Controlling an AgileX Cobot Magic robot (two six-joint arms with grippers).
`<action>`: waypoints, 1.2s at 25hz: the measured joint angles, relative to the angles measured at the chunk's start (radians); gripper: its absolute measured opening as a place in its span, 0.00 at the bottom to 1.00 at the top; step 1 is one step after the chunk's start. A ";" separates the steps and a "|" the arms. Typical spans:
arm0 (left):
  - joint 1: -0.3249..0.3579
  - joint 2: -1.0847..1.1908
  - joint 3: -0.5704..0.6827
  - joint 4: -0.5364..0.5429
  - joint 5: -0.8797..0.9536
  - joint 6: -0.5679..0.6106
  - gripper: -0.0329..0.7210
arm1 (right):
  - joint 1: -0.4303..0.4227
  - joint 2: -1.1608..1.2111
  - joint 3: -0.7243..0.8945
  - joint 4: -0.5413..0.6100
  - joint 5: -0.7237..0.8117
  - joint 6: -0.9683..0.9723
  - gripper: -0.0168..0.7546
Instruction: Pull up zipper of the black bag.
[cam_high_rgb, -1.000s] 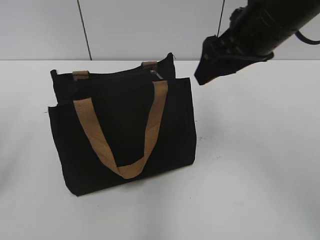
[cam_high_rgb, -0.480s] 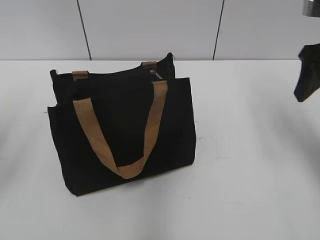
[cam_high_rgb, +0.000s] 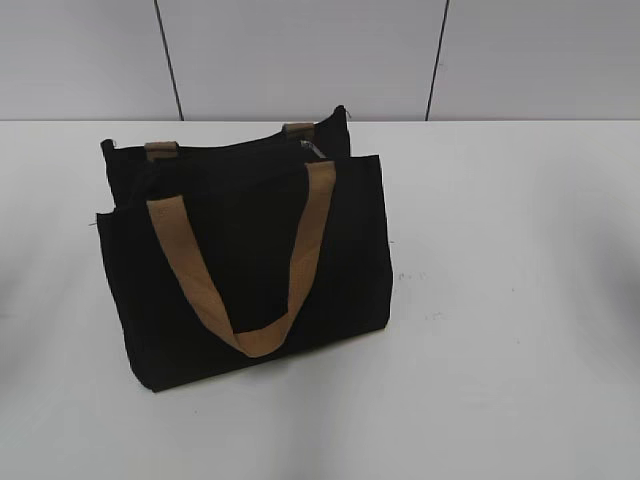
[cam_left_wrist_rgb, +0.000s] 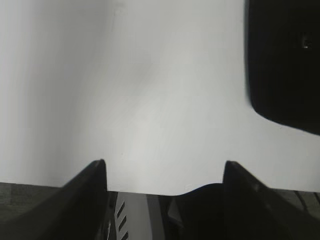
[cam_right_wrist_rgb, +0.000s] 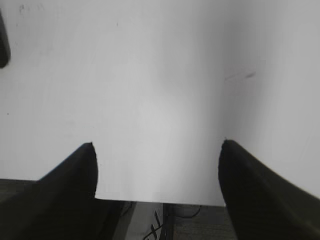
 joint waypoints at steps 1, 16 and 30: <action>0.000 -0.006 0.000 0.001 0.011 0.002 0.76 | 0.000 -0.042 0.043 0.001 0.001 0.000 0.77; 0.000 -0.512 0.187 0.036 -0.022 0.005 0.70 | 0.000 -0.937 0.449 0.002 0.009 -0.075 0.77; 0.000 -0.970 0.385 0.043 -0.177 0.040 0.62 | 0.000 -1.388 0.613 0.020 -0.025 -0.078 0.77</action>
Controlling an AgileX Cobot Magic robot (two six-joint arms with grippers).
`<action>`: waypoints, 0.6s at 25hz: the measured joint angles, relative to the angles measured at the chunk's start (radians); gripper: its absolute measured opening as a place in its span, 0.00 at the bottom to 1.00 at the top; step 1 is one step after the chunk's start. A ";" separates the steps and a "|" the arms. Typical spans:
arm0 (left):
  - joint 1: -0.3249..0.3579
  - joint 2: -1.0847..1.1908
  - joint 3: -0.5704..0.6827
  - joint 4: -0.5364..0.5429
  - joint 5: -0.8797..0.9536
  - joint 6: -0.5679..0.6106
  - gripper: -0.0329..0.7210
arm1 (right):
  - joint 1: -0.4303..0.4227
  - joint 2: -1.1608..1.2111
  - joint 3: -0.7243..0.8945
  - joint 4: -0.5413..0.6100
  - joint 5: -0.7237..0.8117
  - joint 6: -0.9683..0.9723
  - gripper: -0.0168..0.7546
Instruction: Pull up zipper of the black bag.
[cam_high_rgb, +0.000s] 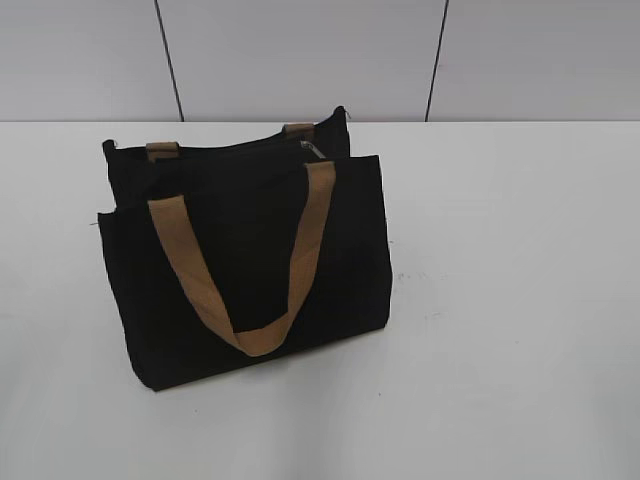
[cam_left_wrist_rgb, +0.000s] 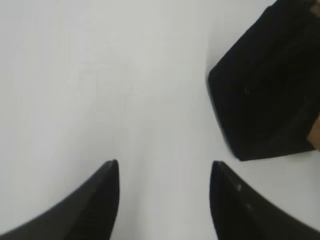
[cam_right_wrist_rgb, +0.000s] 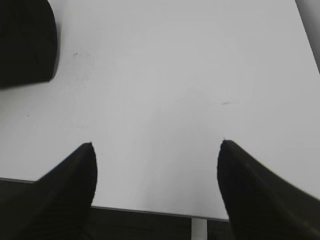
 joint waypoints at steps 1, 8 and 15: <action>0.000 -0.034 0.002 0.000 0.005 0.014 0.61 | 0.000 -0.021 0.014 0.005 0.000 0.001 0.77; 0.000 -0.271 0.024 -0.002 0.049 0.055 0.59 | 0.000 -0.041 0.066 0.021 -0.048 -0.013 0.77; 0.000 -0.310 0.027 -0.005 0.051 0.046 0.58 | 0.000 -0.041 0.077 0.027 -0.073 -0.029 0.77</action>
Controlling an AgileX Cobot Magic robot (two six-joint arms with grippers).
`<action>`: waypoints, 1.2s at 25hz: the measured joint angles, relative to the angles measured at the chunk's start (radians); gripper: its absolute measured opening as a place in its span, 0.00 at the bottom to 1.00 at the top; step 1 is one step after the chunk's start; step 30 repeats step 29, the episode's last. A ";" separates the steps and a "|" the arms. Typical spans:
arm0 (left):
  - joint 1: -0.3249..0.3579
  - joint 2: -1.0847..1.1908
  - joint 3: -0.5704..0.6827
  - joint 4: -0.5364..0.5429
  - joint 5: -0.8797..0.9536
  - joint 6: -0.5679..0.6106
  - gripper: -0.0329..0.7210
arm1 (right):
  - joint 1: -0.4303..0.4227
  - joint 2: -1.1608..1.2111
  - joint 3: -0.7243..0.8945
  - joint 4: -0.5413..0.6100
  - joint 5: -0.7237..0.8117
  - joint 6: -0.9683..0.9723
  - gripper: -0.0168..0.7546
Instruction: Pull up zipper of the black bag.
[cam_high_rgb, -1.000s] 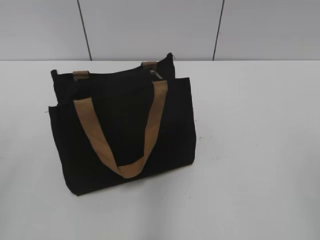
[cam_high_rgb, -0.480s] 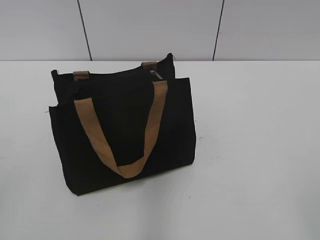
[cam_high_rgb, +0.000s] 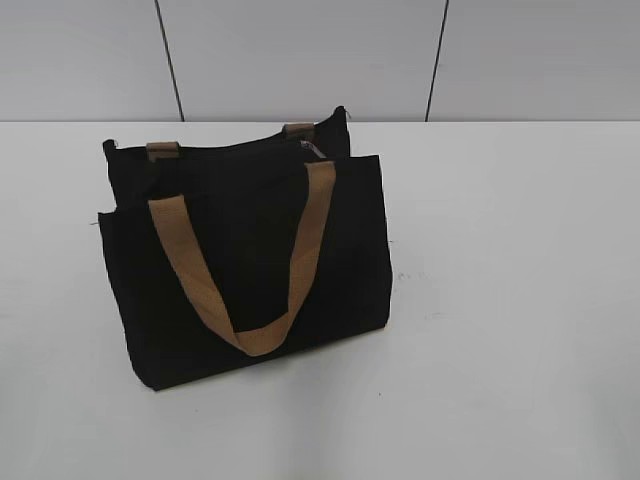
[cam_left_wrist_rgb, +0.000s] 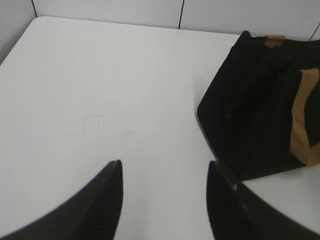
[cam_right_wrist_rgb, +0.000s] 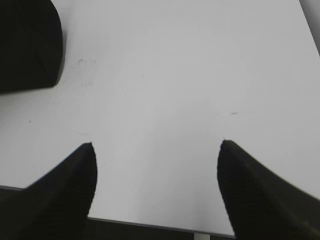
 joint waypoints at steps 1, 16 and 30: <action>0.000 0.000 0.000 -0.001 -0.001 -0.004 0.58 | 0.000 0.000 0.000 0.000 -0.001 0.000 0.77; -0.011 0.000 0.000 -0.001 -0.002 -0.007 0.46 | 0.000 0.000 0.000 0.002 -0.005 -0.001 0.77; -0.075 0.000 0.000 -0.001 -0.002 -0.007 0.36 | 0.000 0.000 0.000 0.002 -0.005 -0.001 0.77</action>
